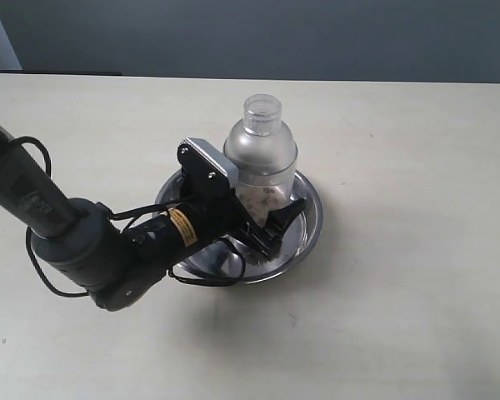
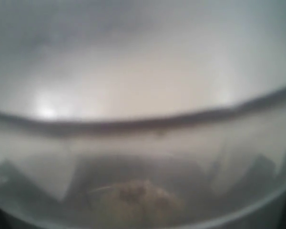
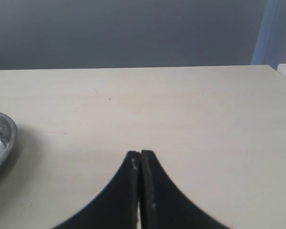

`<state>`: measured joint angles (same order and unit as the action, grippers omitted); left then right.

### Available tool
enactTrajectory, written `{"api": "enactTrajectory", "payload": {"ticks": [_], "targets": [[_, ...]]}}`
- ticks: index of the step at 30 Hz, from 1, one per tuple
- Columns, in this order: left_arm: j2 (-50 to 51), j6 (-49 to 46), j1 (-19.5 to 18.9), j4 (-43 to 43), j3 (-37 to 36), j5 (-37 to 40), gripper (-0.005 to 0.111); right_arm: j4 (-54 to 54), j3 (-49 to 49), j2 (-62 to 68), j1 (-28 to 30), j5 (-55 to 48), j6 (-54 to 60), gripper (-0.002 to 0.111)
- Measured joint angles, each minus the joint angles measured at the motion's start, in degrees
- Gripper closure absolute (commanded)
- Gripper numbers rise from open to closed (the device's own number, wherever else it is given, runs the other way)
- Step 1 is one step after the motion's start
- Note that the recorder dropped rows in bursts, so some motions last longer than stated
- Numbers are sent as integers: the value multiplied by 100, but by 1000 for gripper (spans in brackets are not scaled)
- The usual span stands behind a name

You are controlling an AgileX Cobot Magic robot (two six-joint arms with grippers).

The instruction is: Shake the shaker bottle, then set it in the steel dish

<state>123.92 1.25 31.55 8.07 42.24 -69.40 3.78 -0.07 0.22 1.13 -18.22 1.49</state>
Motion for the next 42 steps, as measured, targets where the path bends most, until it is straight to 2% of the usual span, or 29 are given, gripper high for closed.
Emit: {"api": "enactTrajectory", "payload": {"ticks": [25,42], "targets": [[-436,128,-148,-16,0,10,2,0,0,0,0,0,0,109],[-1522,-23,-198,27,-10,10,2,0,0,0,0,0,0,109]]}}
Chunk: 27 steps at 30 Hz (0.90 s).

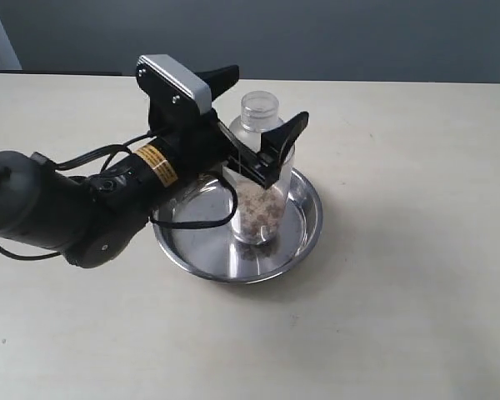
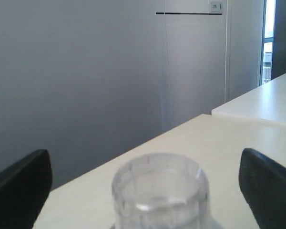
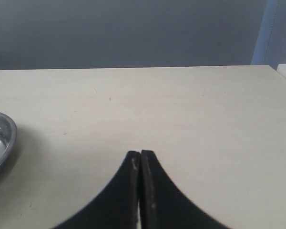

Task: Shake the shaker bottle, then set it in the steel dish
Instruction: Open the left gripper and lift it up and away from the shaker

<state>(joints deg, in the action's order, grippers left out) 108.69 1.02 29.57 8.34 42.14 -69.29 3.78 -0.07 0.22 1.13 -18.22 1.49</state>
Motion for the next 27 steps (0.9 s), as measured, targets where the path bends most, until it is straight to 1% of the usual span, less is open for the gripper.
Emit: {"api": "enactTrajectory", "payload": {"ticks": [4,5,7,10,12,13,16,20,23,25,27], "targets": [[-344,-181,-23,0,0,17,2,0,0,0,0,0,0,109],[-460,-207,-23,0,0,52,4,0,0,0,0,0,0,109],[-631,-237,-23,-49,0,156,11,0,0,0,0,0,0,109],[-905,-253,-23,-132,0,363,35,0,0,0,0,0,0,109],[-1095,-253,-23,-160,0,555,58,0,0,0,0,0,0,109],[-1214,-253,-23,-209,0,688,68,0,0,0,0,0,0,109],[-1586,-153,-23,-329,0,1240,104,0,0,0,0,0,0,109],[-2104,-173,-23,-449,0,1966,106,0,0,0,0,0,0,109],[-2451,-418,-23,-769,0,2562,106,0,0,0,0,0,0,109],[-2679,-616,-23,-1453,0,2997,106,0,0,0,0,0,0,109],[-2874,-1042,-23,-2488,0,3311,106,0,0,0,0,0,0,109]]}}
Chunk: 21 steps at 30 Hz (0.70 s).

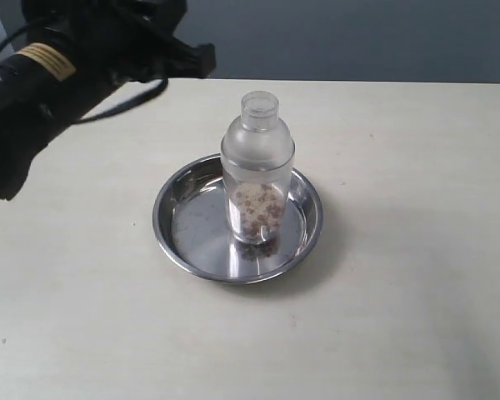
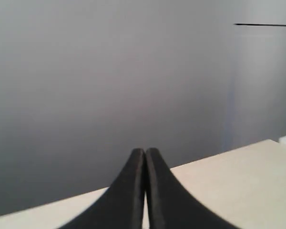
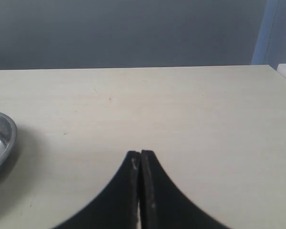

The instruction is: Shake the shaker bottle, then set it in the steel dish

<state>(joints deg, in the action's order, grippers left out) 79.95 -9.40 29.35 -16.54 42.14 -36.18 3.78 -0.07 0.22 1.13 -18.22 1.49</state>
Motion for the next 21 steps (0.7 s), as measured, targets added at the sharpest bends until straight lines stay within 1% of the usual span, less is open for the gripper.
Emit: {"api": "enactTrajectory", "payload": {"ticks": [2,3,6,8,10,12,15,16,18,21], "targets": [[-161,-535,-10,-897,0,106,106,0,0,0,0,0,0,109],[-257,-1011,-10,-1390,0,136,106,0,0,0,0,0,0,109],[-599,-2088,-10,-2372,-10,188,106,0,0,0,0,0,0,109],[-873,-2927,-10,-3055,-10,310,106,0,0,0,0,0,0,109],[-1226,-3908,-13,-4024,-10,582,106,0,0,0,0,0,0,109],[-1677,-5402,-13,-5101,-10,1021,106,0,0,0,0,0,0,109],[-2335,-7480,-36,-6461,-138,1771,106,0,0,0,0,0,0,109],[-2489,-8032,-65,-6780,-205,2008,106,0,0,0,0,0,0,109],[-2831,-8679,-171,-7369,-436,2499,106,0,0,0,0,0,0,109],[-3339,-8997,-420,-7818,-878,3087,106,0,0,0,0,0,0,109]]}}
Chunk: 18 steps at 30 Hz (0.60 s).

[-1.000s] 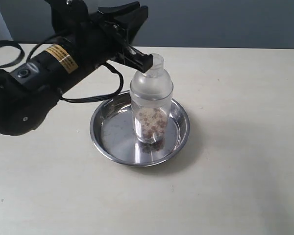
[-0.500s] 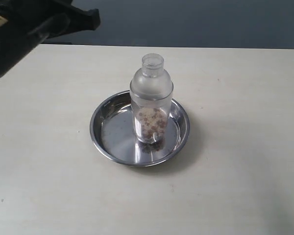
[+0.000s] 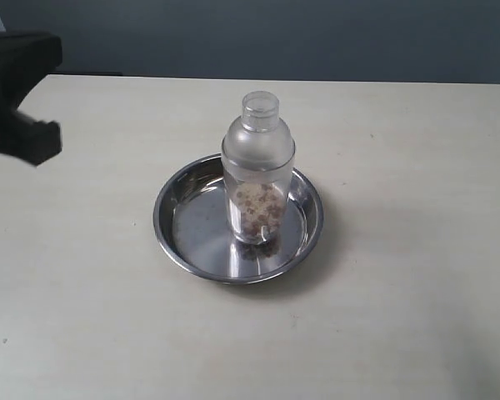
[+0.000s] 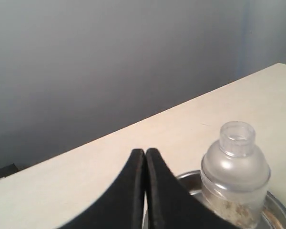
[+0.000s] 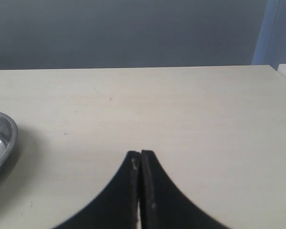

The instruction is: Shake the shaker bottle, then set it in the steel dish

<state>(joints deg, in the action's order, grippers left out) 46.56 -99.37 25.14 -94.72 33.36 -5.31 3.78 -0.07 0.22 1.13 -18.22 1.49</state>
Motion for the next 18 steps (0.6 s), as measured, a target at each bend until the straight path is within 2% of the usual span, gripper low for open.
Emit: {"api": "enactTrajectory", "payload": {"ticks": [7,11,15,17,18], "targets": [[-1809,-68,-900,-166,-1095,1182,106,0,0,0,0,0,0,109],[-2401,-68,-1034,-166,-1292,1387,106,0,0,0,0,0,0,109],[-2550,-32,-1034,-179,-1434,1538,106,0,0,0,0,0,-12,109],[-2573,401,-1034,144,-1584,1525,106,0,0,0,0,0,-1,109],[-2633,886,-1047,600,-1679,1513,106,0,0,0,0,0,-1,109]]}}
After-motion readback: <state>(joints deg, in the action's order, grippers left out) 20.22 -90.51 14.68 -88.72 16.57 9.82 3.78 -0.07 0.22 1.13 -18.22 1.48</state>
